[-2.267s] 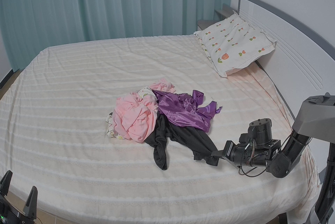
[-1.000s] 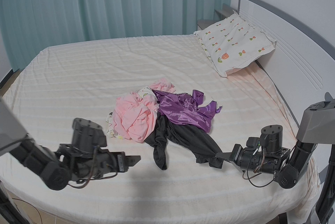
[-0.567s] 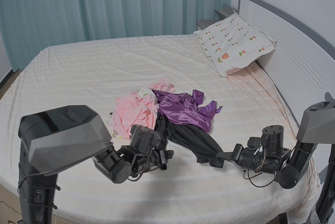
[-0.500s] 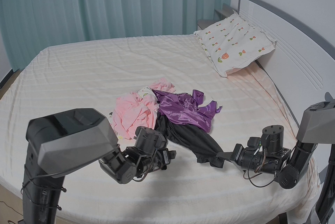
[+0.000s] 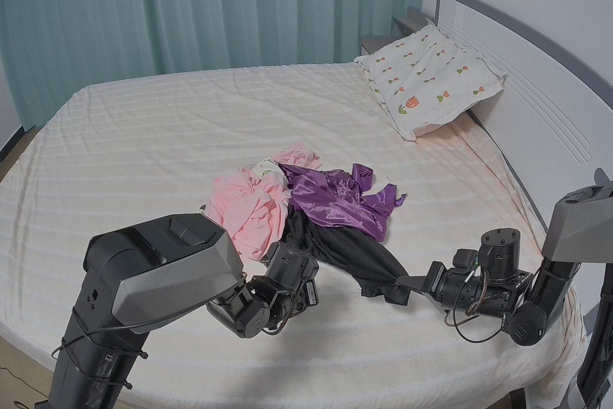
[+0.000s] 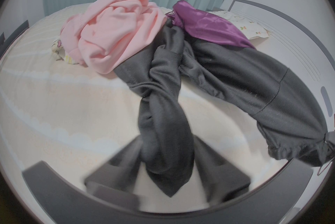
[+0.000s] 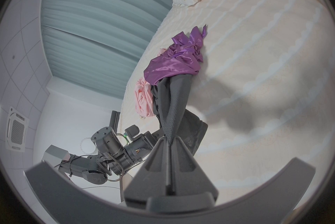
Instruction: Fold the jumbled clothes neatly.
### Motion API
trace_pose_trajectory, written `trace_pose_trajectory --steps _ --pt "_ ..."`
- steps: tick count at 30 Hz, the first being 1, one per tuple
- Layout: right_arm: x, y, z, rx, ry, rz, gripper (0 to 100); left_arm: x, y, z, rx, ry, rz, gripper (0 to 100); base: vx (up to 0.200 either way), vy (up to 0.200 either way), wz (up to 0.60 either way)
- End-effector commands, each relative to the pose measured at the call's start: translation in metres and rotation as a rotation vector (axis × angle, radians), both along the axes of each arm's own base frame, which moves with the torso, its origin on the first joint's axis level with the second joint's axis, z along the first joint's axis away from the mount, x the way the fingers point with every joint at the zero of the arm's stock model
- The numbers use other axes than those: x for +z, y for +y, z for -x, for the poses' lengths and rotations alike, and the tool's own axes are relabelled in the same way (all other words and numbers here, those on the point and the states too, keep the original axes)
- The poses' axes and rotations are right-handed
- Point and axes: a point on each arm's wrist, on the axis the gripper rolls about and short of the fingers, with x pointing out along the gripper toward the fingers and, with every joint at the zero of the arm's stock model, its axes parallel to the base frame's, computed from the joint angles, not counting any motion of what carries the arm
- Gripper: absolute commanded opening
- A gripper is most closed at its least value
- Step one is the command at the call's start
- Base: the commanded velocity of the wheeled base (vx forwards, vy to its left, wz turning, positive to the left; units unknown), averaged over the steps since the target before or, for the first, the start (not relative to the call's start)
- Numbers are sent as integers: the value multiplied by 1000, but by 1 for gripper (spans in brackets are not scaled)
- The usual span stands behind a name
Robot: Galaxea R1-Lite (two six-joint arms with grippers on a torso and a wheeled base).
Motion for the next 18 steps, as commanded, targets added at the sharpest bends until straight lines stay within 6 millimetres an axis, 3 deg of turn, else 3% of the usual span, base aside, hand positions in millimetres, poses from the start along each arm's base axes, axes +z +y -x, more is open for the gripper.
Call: trace_pose_trajectory --steps 1,4,7,8,10,13,14,15,17,18 --pt "1 1 5 13 -19 -11 0 9 10 6 44 3 21 0 0 0 0" --pt "8 5 8 33 -81 -39 0 42 17 12 86 -41 107 0 0 0 0" --pt "23 9 16 57 -181 -79 0 94 33 25 101 -119 192 0 0 0 0" --pt "23 9 16 57 -181 -79 0 94 33 25 101 -119 192 0 0 0 0" --pt "47 6 17 47 -265 -112 0 139 47 39 105 -206 260 0 0 0 0" --pt "77 0 17 30 -375 -156 0 174 59 51 112 -287 317 0 0 0 0" --pt "98 -3 19 24 -448 -182 0 196 66 56 119 -349 357 0 0 0 0" --pt "104 -4 19 21 -472 -192 0 202 69 59 120 -369 368 0 0 0 0" --pt "141 -12 19 -5 -614 -241 0 236 85 70 133 -464 420 0 0 0 0" --pt "144 -13 19 -8 -624 -244 0 238 86 71 134 -469 423 0 0 0 0"
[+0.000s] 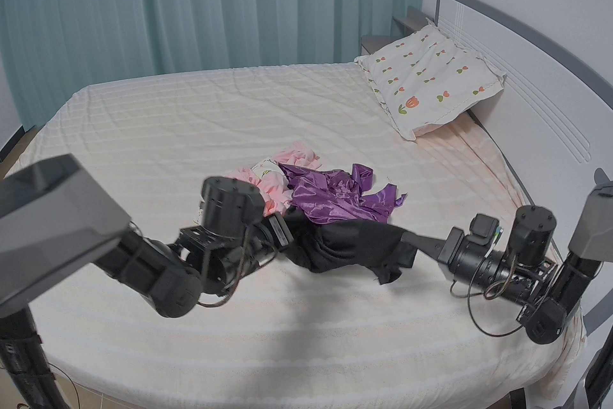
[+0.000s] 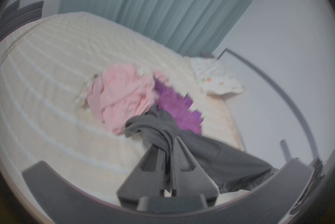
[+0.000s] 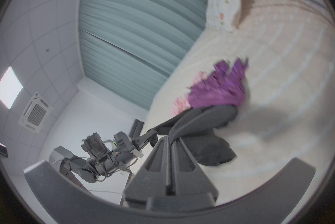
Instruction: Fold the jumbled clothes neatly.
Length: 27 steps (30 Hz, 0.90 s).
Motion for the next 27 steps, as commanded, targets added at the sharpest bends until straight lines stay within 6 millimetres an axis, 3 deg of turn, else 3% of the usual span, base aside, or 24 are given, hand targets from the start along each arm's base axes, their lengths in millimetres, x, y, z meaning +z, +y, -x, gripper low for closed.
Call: trace_pose_trajectory --steps 1,2,3,5,9,13,18,27 --pt "116 -26 8 -67 -412 -160 0 123 56 46 67 -317 188 0 0 0 0" --pt "119 -27 9 -67 -417 -161 0 125 57 46 70 -323 190 0 0 0 0" --pt "144 -35 11 -72 -464 -172 0 143 72 53 98 -386 191 0 0 0 0" --pt "161 -41 14 -73 -483 -171 0 156 86 60 125 -433 192 0 0 0 0" --pt "165 -43 14 -66 -461 -164 0 160 100 68 160 -450 191 0 0 0 0" --pt "136 -37 9 -49 -354 -131 0 124 106 78 161 -337 135 0 0 0 0" --pt "111 -34 9 -41 -261 -105 0 97 107 85 154 -239 120 0 0 0 0" --pt "70 -32 10 -37 -148 -69 0 72 111 100 142 -165 267 0 -22 0 0"
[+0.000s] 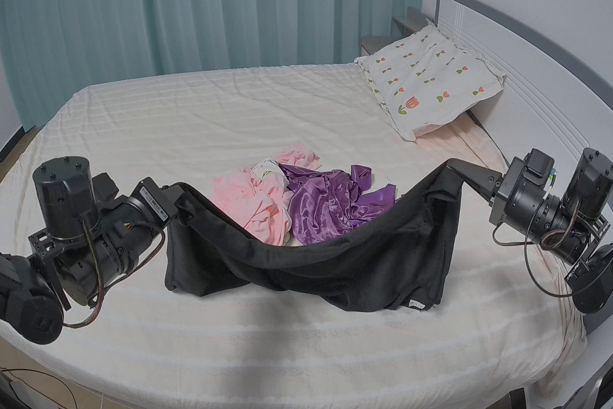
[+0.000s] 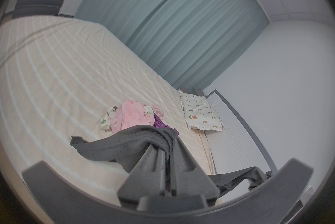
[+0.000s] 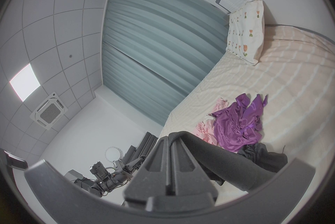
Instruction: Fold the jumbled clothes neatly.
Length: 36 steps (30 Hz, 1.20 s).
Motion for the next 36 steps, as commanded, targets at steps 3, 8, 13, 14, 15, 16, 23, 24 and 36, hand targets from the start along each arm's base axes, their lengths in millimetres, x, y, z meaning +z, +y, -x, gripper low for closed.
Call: trace_pose_trajectory --steps 3,8,13,14,15,16,23,24,36 --pt "-34 2 -1 3 84 22 0 -19 6 15 -9 52 70 0 -200 0 0" --pt "-44 3 2 9 89 23 0 -30 9 23 -33 97 91 0 -80 0 0" --pt "-43 3 2 10 77 -4 0 -33 8 23 -37 113 99 0 0 0 0" --pt "-42 3 3 10 76 -10 0 -33 9 23 -37 114 100 0 0 0 0" --pt "-41 3 3 12 78 -14 0 -33 9 23 -35 116 107 0 0 0 0" --pt "-41 3 4 12 76 -15 0 -33 9 23 -33 118 124 0 0 0 0" --pt "-40 3 4 10 75 -15 0 -30 11 23 -53 135 207 0 0 0 0" --pt "-40 3 4 9 73 -16 0 -30 14 22 -43 134 209 0 0 200 0" --pt "-31 4 11 23 44 -25 0 -15 22 32 -38 63 210 0 0 200 0"
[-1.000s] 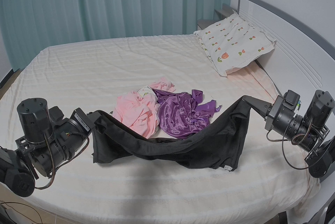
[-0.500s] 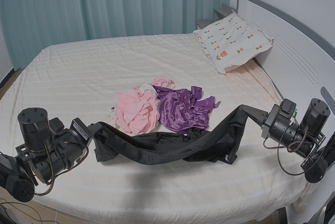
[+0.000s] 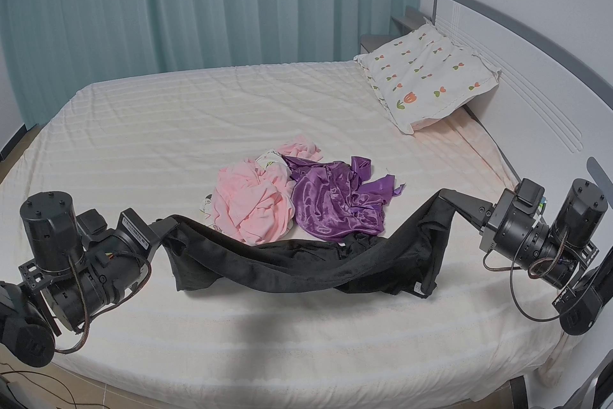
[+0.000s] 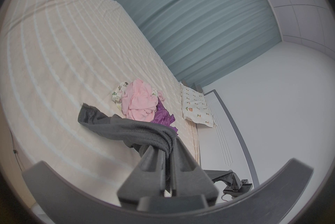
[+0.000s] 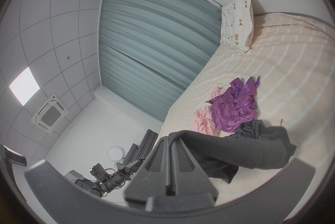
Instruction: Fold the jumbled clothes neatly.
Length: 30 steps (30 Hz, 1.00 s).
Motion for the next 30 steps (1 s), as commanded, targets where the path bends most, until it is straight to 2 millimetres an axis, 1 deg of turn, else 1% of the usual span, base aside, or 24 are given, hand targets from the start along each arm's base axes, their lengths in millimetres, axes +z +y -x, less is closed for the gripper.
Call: trace_pose_trajectory --steps 1,4,9,13,25,30 --pt "4 1 4 9 -13 -4 0 10 4 9 -1 -50 -4 0 0 200 0" --pt "4 3 4 15 -16 -4 0 11 7 15 -2 -59 -13 0 0 200 0" --pt "8 3 6 18 -31 -8 0 12 8 18 -5 -62 -41 0 0 200 0" --pt "9 8 7 34 -34 -10 0 17 11 25 -7 -65 -60 0 0 200 0" --pt "10 9 9 25 -40 -13 0 15 12 27 -9 -32 -73 0 0 200 0" --pt "9 14 11 45 -37 -10 0 12 11 27 -16 -1 -83 0 0 200 0"
